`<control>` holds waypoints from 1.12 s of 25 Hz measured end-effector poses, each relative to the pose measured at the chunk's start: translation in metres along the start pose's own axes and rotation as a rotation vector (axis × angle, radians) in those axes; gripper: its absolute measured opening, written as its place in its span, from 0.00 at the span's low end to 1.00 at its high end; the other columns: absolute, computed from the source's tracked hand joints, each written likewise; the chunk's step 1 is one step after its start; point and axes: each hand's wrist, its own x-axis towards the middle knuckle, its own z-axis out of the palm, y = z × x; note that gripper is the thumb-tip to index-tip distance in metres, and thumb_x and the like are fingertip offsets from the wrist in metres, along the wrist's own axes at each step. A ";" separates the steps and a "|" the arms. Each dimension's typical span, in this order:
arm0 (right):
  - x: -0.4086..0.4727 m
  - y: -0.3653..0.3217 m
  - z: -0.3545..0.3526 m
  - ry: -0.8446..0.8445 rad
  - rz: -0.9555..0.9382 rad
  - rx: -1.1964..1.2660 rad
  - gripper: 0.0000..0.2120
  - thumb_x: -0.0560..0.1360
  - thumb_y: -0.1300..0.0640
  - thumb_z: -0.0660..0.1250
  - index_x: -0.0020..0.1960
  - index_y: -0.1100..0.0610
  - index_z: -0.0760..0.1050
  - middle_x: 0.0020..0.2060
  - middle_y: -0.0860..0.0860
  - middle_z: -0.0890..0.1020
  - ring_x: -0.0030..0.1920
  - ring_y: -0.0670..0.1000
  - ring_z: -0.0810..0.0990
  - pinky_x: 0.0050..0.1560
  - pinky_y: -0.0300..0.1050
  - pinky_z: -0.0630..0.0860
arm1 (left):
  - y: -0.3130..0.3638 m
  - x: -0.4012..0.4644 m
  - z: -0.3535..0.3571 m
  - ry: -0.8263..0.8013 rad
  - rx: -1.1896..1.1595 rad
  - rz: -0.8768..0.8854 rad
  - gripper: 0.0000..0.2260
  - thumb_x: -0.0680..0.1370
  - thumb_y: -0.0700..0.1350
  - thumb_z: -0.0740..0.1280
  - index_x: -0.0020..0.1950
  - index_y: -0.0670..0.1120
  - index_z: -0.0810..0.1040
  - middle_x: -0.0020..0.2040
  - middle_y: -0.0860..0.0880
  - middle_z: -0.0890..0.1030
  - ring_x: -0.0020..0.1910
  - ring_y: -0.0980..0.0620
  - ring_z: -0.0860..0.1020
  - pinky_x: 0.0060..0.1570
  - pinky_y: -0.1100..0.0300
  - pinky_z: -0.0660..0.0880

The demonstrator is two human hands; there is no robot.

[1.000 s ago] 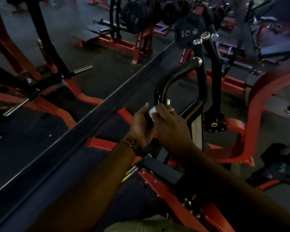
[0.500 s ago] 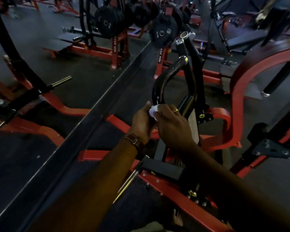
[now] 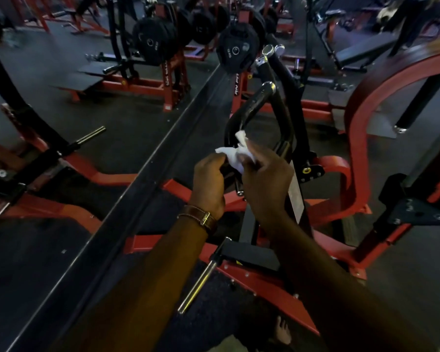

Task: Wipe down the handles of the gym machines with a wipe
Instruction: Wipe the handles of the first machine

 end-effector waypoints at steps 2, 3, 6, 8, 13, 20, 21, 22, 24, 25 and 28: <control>0.032 -0.004 0.011 0.028 0.307 0.204 0.07 0.76 0.61 0.71 0.53 0.58 0.85 0.42 0.51 0.87 0.41 0.45 0.84 0.43 0.40 0.81 | 0.004 -0.002 0.006 0.051 0.014 0.077 0.12 0.82 0.39 0.61 0.51 0.47 0.85 0.49 0.45 0.86 0.48 0.49 0.84 0.46 0.55 0.80; 0.048 0.000 0.017 0.012 0.467 0.362 0.07 0.76 0.63 0.70 0.52 0.59 0.85 0.38 0.52 0.86 0.38 0.47 0.84 0.39 0.43 0.82 | 0.004 -0.001 0.008 0.067 0.033 0.099 0.11 0.82 0.40 0.61 0.57 0.46 0.83 0.52 0.45 0.85 0.53 0.47 0.84 0.51 0.54 0.80; 0.070 0.023 0.017 -0.356 0.721 0.613 0.09 0.78 0.68 0.63 0.54 0.64 0.80 0.37 0.54 0.81 0.36 0.51 0.80 0.38 0.44 0.78 | -0.005 0.004 0.008 0.087 0.058 0.084 0.14 0.82 0.43 0.63 0.67 0.46 0.76 0.59 0.46 0.83 0.60 0.47 0.81 0.62 0.46 0.77; 0.073 0.049 0.009 -0.662 0.595 0.577 0.08 0.78 0.70 0.62 0.52 0.66 0.79 0.42 0.61 0.81 0.41 0.55 0.80 0.45 0.48 0.76 | -0.011 0.002 0.007 0.127 0.022 0.022 0.18 0.82 0.44 0.65 0.72 0.45 0.72 0.61 0.45 0.82 0.61 0.47 0.81 0.63 0.46 0.76; 0.094 0.055 0.013 -0.904 0.502 0.649 0.13 0.78 0.75 0.59 0.58 0.70 0.78 0.47 0.61 0.85 0.45 0.53 0.84 0.46 0.45 0.80 | -0.017 -0.002 0.009 0.145 0.005 0.011 0.13 0.83 0.43 0.63 0.67 0.43 0.76 0.58 0.43 0.84 0.58 0.46 0.82 0.50 0.56 0.80; 0.100 0.032 0.026 -1.219 0.624 0.797 0.08 0.77 0.67 0.61 0.45 0.64 0.79 0.40 0.56 0.83 0.41 0.52 0.82 0.46 0.45 0.79 | -0.005 0.004 0.016 0.238 -0.124 0.012 0.17 0.80 0.36 0.63 0.69 0.42 0.74 0.57 0.44 0.83 0.54 0.48 0.82 0.52 0.53 0.79; 0.101 0.042 0.023 -1.259 0.530 0.678 0.09 0.77 0.70 0.60 0.48 0.66 0.79 0.41 0.59 0.83 0.42 0.54 0.81 0.47 0.47 0.78 | -0.005 0.004 0.017 0.231 -0.138 0.011 0.18 0.80 0.36 0.62 0.69 0.41 0.74 0.57 0.44 0.82 0.53 0.48 0.81 0.52 0.53 0.78; 0.103 0.049 0.018 -1.203 0.492 0.649 0.10 0.76 0.73 0.61 0.50 0.68 0.80 0.41 0.61 0.83 0.41 0.56 0.81 0.46 0.46 0.78 | -0.005 0.004 0.018 0.234 -0.153 0.016 0.18 0.79 0.36 0.61 0.69 0.40 0.74 0.57 0.43 0.81 0.53 0.47 0.81 0.51 0.53 0.78; 0.102 0.050 0.009 -0.923 0.582 0.777 0.11 0.72 0.77 0.60 0.47 0.70 0.80 0.34 0.62 0.80 0.35 0.55 0.78 0.38 0.40 0.77 | -0.003 0.006 0.021 0.251 -0.183 0.034 0.18 0.79 0.35 0.60 0.68 0.38 0.74 0.56 0.42 0.81 0.53 0.45 0.80 0.51 0.54 0.77; 0.099 0.049 0.006 -0.765 0.677 0.864 0.11 0.73 0.76 0.61 0.44 0.69 0.81 0.31 0.60 0.80 0.33 0.54 0.78 0.37 0.39 0.77 | -0.001 0.006 0.023 0.261 -0.188 0.048 0.17 0.78 0.35 0.59 0.66 0.38 0.76 0.55 0.42 0.82 0.52 0.46 0.81 0.52 0.54 0.77; 0.078 0.048 0.002 -0.418 0.370 0.649 0.06 0.76 0.65 0.70 0.41 0.61 0.83 0.33 0.54 0.84 0.35 0.49 0.82 0.39 0.39 0.77 | 0.005 0.008 0.037 0.297 -0.203 0.085 0.17 0.77 0.34 0.56 0.44 0.42 0.86 0.42 0.46 0.85 0.42 0.51 0.83 0.50 0.57 0.76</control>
